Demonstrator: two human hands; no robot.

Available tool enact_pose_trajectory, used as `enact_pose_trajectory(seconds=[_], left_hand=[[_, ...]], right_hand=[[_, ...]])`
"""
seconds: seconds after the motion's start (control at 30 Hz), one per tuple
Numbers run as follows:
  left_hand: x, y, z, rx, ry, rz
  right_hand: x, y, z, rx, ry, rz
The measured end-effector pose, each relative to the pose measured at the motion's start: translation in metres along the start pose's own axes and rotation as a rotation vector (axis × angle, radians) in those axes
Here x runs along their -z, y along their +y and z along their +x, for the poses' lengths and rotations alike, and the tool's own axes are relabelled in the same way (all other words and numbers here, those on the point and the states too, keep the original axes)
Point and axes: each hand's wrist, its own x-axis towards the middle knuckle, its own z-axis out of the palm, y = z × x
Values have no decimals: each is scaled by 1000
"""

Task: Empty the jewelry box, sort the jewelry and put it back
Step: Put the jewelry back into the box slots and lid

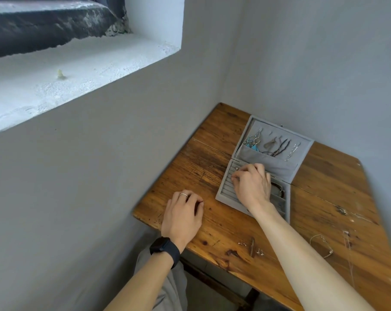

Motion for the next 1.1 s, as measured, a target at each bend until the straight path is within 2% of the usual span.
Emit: enact_pose_trajectory(seconds=[0.13, 0.27, 0.37, 0.53, 0.63, 0.77, 1.1], left_hand=[[1, -3, 2, 10, -43, -39], [10, -5, 22, 103, -127, -265], [14, 9, 54, 40, -208, -283], [9, 53, 110, -148, -371, -117], [5, 75, 131, -231, -451, 117], [-1, 88, 144, -277, -496, 389], [-8, 100, 146, -261, -523, 499]], right_hand=[[0, 11, -12, -25, 51, 117], [10, 38, -43, -95, 201, 196], [12, 62, -76, -170, 212, 166], [6, 88, -111, -215, 96, 181], [2, 92, -118, -218, 29, 232], [-1, 93, -122, -211, 24, 269], [-4, 95, -126, -186, 47, 294]])
